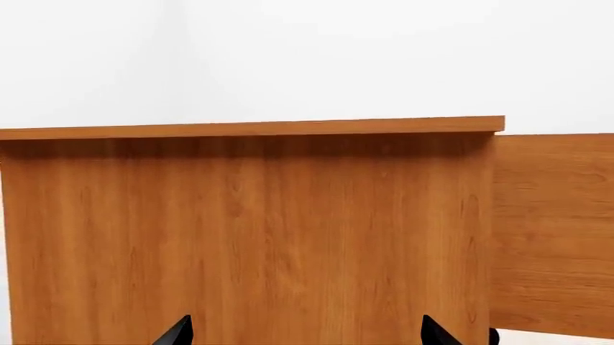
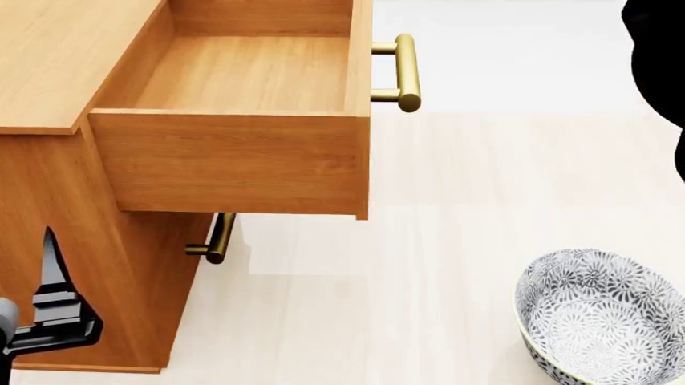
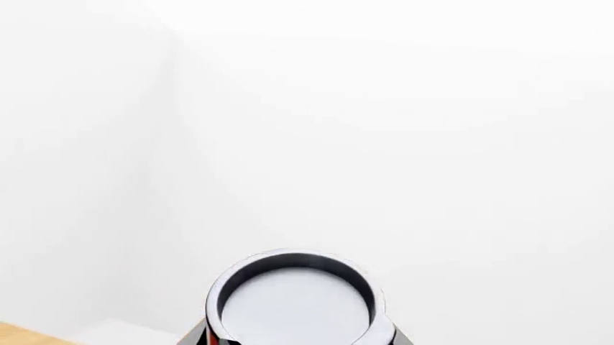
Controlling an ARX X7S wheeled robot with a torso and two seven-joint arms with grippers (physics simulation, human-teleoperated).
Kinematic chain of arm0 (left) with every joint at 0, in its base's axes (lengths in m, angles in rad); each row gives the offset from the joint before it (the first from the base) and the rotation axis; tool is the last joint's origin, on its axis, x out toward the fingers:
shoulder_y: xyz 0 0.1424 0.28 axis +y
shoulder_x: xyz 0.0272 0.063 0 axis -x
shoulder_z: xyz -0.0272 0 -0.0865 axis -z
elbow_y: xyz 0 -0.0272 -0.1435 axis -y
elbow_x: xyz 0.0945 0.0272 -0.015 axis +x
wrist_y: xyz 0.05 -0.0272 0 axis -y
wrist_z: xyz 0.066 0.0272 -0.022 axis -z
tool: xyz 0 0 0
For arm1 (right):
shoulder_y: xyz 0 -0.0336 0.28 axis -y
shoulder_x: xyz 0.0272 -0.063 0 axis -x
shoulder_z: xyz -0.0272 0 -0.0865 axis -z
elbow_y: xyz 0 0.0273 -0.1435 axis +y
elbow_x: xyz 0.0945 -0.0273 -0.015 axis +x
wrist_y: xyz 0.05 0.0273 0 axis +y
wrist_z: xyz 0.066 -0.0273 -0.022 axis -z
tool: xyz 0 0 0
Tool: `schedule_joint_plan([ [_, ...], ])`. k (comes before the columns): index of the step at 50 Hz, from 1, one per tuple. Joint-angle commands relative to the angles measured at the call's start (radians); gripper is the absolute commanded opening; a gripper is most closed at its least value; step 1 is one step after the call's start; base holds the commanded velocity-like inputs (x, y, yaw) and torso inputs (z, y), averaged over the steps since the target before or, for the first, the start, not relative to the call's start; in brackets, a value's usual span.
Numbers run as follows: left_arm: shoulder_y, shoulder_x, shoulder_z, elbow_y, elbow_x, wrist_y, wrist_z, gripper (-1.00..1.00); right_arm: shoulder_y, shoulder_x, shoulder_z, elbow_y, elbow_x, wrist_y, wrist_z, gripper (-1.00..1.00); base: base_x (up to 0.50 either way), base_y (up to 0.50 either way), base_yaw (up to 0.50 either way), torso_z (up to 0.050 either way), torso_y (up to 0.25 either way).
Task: Put the ketchup in the top drawer of the cabinet.
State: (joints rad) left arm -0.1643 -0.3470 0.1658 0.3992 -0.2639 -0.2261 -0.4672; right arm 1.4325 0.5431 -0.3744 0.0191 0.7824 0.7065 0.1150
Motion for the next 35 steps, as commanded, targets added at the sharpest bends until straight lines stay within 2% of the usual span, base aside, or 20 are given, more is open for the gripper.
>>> schedule_joint_plan([
  [1, 0.001, -0.002, 0.001, 0.003, -0.004, -0.002, -0.004, 1.0, 0.081, -0.074, -0.032, 0.146, -0.069, -0.046, -0.067, -1.0, 0.0, 0.0, 0.0, 0.0, 0.0],
  [9, -0.01, 0.001, 0.011, -0.019, -0.002, 0.005, 0.001, 1.0, 0.197, -0.171, -0.089, 0.377, -0.135, -0.115, -0.154, -1.0, 0.0, 0.0, 0.0, 0.0, 0.0],
  [28, -0.021, -0.002, 0.018, -0.011, -0.001, -0.009, -0.008, 1.0, 0.361, -0.33, -0.162, 0.761, -0.232, -0.283, -0.293, -1.0, 0.0, 0.0, 0.0, 0.0, 0.0],
  [31, -0.018, -0.002, 0.02, -0.013, 0.001, -0.002, -0.009, 1.0, 0.391, -0.375, -0.177, 0.887, -0.258, -0.345, -0.328, -1.0, 0.0, 0.0, 0.0, 0.0, 0.0],
  [35, -0.016, 0.0, 0.022, -0.019, -0.001, 0.002, -0.007, 1.0, 0.471, -0.464, -0.192, 1.179, -0.301, -0.496, -0.394, -1.0, 0.0, 0.0, 0.0, 0.0, 0.0],
])
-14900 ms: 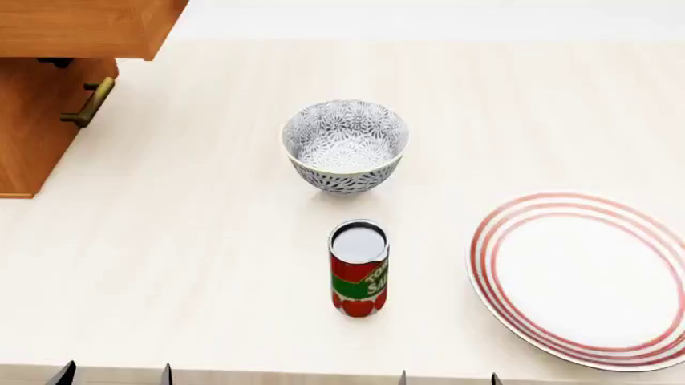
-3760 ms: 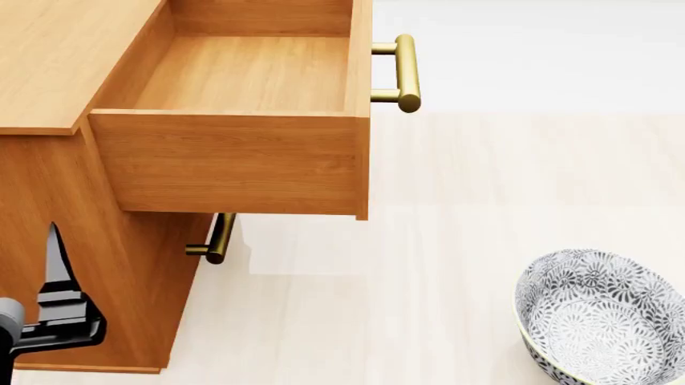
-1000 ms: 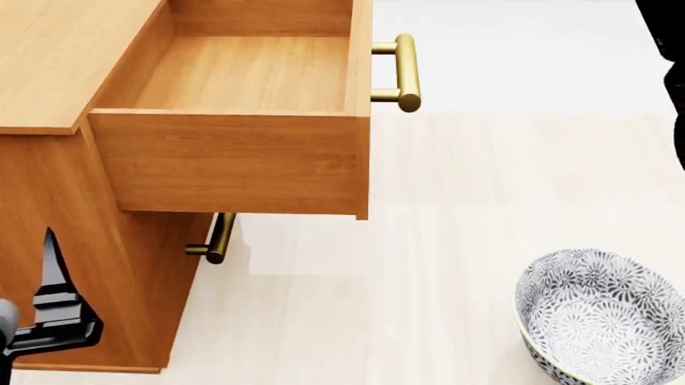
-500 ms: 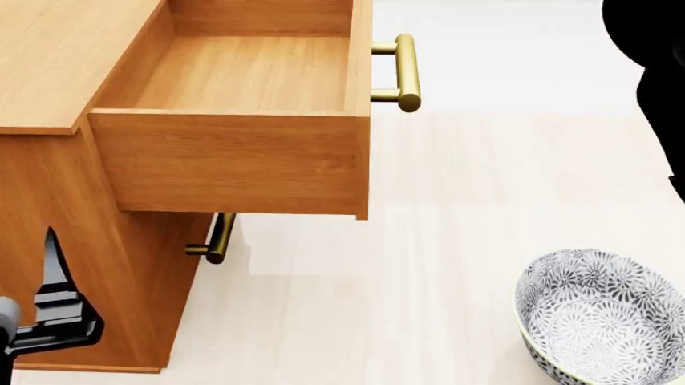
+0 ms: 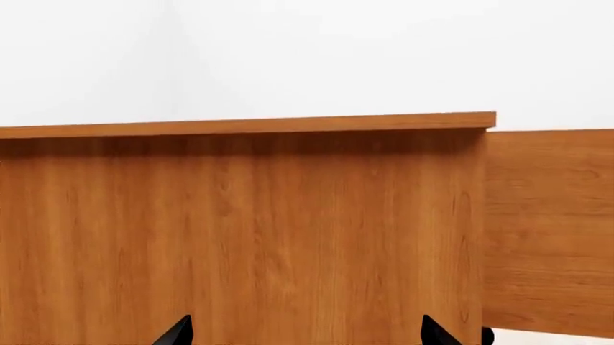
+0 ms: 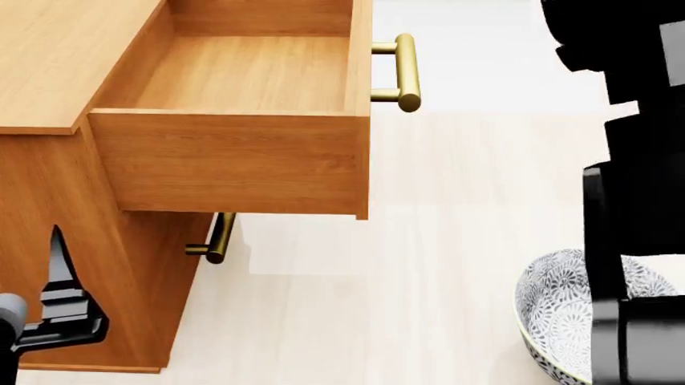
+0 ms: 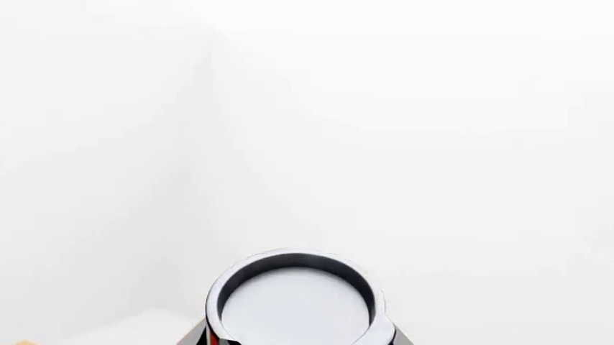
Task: Put the ketchup in the top drawer of the cabinet.
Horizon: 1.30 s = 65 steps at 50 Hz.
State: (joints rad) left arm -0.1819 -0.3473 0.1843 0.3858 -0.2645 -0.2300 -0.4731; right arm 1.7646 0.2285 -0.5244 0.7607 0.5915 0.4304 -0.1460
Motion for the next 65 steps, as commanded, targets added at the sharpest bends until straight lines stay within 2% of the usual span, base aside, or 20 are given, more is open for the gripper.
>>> schedule_joint_plan([
  [1, 0.002, 0.0, 0.004, -0.007, -0.001, 0.007, -0.001, 1.0, 0.16, -0.169, -0.041, 0.503, -0.115, -0.253, -0.148, -1.0, 0.0, 0.0, 0.0, 0.0, 0.01],
  [10, 0.004, 0.001, 0.007, -0.006, -0.002, 0.008, -0.005, 1.0, 0.161, -0.227, 0.028, 0.548, -0.221, -0.252, -0.147, -1.0, 0.0, 0.0, 0.0, 0.0, 0.0],
  [20, 0.012, 0.001, 0.01, -0.002, -0.003, 0.012, -0.008, 1.0, 0.18, -0.228, -0.343, 0.548, 0.142, -0.257, -0.078, -1.0, 0.0, 0.0, 0.0, 0.0, 0.0],
  [28, 0.011, 0.003, 0.016, -0.005, -0.008, 0.017, -0.005, 1.0, 0.197, -0.228, -0.705, 0.539, 0.543, -0.273, -0.061, -1.0, 0.0, 0.0, 0.0, 0.0, 0.0],
  [31, 0.013, 0.003, 0.016, -0.019, -0.008, 0.03, -0.002, 1.0, 0.189, -0.228, -0.849, 0.507, 0.648, -0.284, -0.033, -1.0, 0.0, 0.0, 0.0, 0.0, 0.0],
  [34, 0.014, 0.002, 0.015, -0.02, -0.01, 0.032, -0.001, 1.0, 0.184, -0.228, -0.929, 0.498, 0.718, -0.295, -0.027, -1.0, 0.0, 0.0, 0.0, 0.0, 0.003],
  [41, 0.015, 0.0, 0.011, -0.037, -0.014, 0.044, 0.002, 1.0, 0.174, -0.228, -0.99, 0.486, 0.788, -0.309, -0.048, -1.0, 0.0, 0.0, 0.0, 0.0, 0.0],
  [49, 0.011, -0.001, 0.02, -0.044, -0.008, 0.042, 0.002, 1.0, 0.165, -0.228, -1.013, 0.475, 0.923, -0.238, -0.188, -1.0, 0.0, 0.0, 0.0, 0.0, 0.0],
  [65, 0.001, 0.001, 0.027, -0.056, -0.011, 0.038, -0.001, 1.0, 0.115, -0.228, -1.029, 0.473, 0.873, -0.189, -0.344, -1.0, 0.0, 0.0, 0.0, 0.0, 0.001],
])
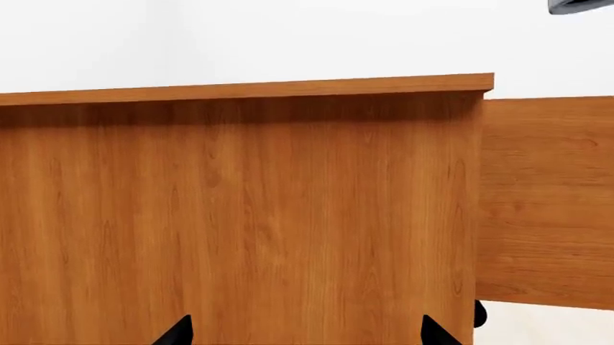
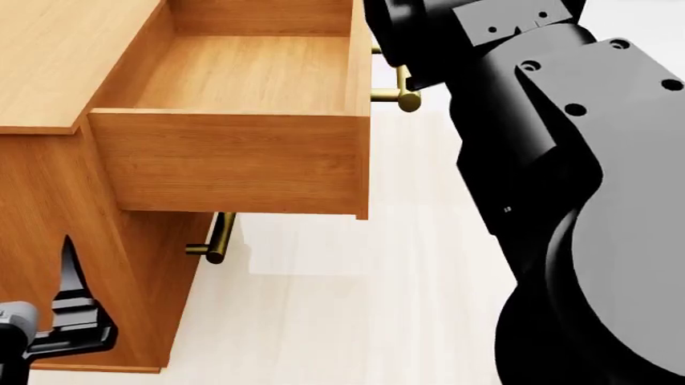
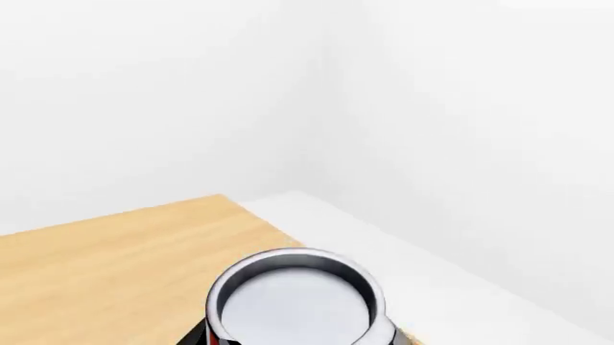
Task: Put the ketchup in the top drawer of the cabinet.
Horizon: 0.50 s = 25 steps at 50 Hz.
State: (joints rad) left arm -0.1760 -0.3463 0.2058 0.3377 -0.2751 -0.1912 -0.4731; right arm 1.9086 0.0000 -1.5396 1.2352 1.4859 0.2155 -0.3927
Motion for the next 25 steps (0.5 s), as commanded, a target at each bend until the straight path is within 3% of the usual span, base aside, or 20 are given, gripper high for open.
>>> schedule_joint_plan([
  [1, -0.003, 0.0, 0.005, -0.011, 0.0, 0.004, 0.0, 1.0, -0.034, 0.0, -0.012, 0.002, -0.019, 0.041, -0.091, -1.0, 0.0, 0.0, 0.0, 0.0, 0.0],
  [25, -0.006, 0.0, 0.014, -0.032, 0.002, 0.012, -0.003, 1.0, -0.082, 0.0, -0.004, 0.014, -0.029, 0.149, -0.113, -1.0, 0.0, 0.0, 0.0, 0.0, 0.0],
])
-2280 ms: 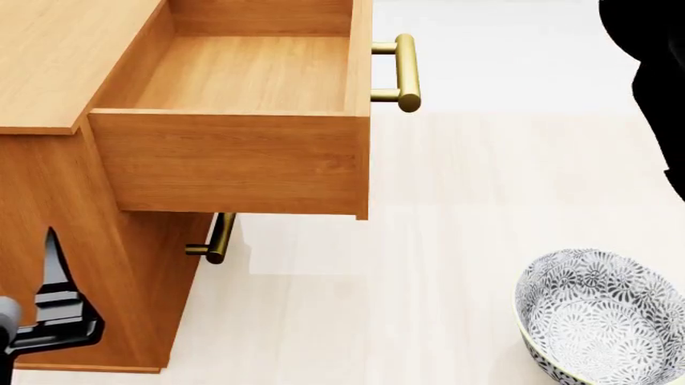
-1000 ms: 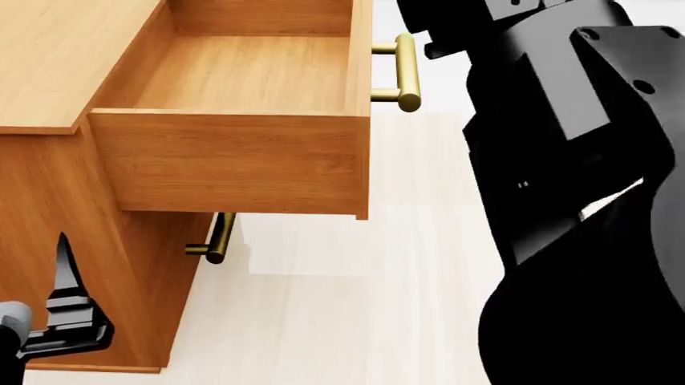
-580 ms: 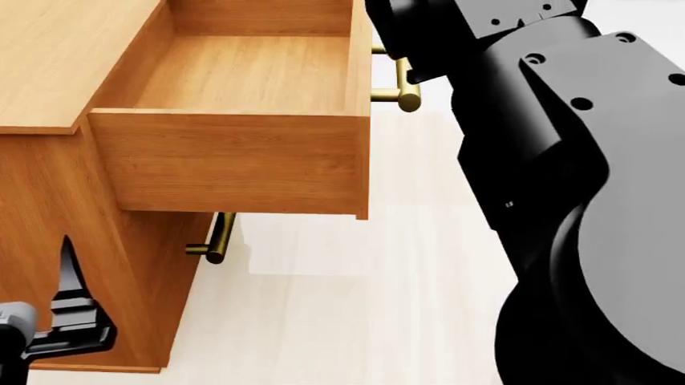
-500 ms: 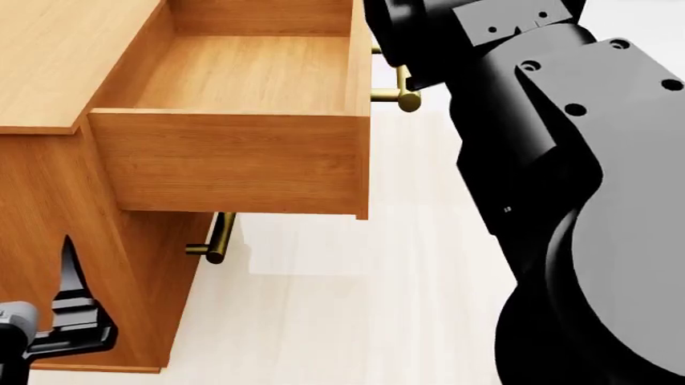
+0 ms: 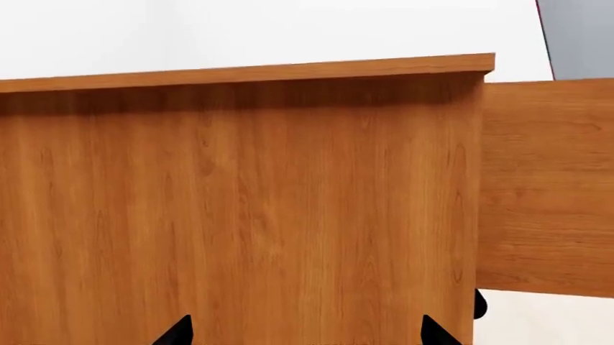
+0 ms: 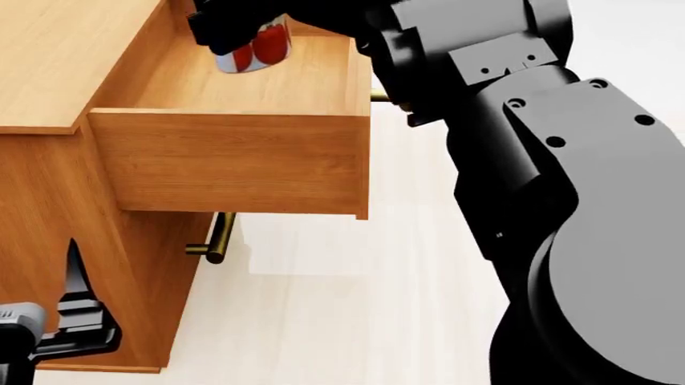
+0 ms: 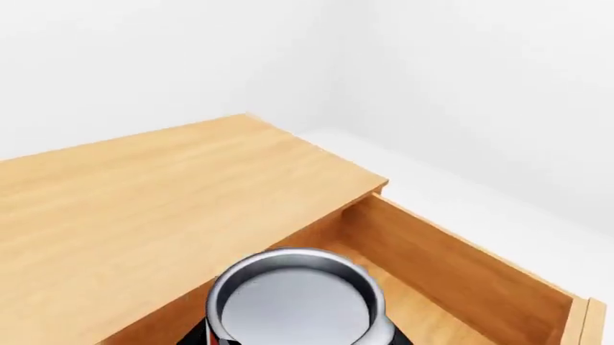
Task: Put the ketchup in the top drawer of the cabinet.
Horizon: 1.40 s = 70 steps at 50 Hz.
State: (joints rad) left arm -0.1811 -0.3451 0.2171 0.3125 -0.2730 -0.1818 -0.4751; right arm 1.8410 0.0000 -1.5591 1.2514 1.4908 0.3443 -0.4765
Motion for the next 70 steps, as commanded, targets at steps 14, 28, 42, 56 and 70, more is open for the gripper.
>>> schedule_joint_plan([
  [14, -0.003, -0.002, 0.004, -0.017, -0.004, 0.01, -0.001, 1.0, -0.038, 0.0, 0.017, 0.001, -0.046, 0.028, -0.033, -1.0, 0.0, 0.0, 0.0, 0.0, 0.001],
  [28, 0.0, -0.006, 0.004, -0.024, -0.006, 0.018, -0.002, 1.0, -0.057, 0.0, 0.024, 0.001, -0.071, 0.023, -0.033, -1.0, 0.0, 0.0, 0.0, 0.0, 0.0],
  [42, -0.002, -0.008, 0.007, -0.024, -0.007, 0.018, -0.006, 1.0, -0.071, 0.0, 0.029, 0.002, -0.092, 0.018, -0.036, -1.0, 0.0, 0.0, 0.0, 0.0, 0.001],
  [56, 0.0, -0.011, 0.009, -0.025, -0.008, 0.02, -0.009, 1.0, -0.079, 0.0, 0.032, 0.005, -0.101, 0.01, -0.035, -1.0, 0.0, 0.0, 0.0, 0.0, 0.0],
  [70, 0.0, -0.013, 0.009, -0.028, -0.01, 0.025, -0.012, 1.0, -0.08, 0.0, 0.039, 0.01, -0.114, -0.008, -0.019, 1.0, 0.0, 0.0, 0.0, 0.0, 0.0],
])
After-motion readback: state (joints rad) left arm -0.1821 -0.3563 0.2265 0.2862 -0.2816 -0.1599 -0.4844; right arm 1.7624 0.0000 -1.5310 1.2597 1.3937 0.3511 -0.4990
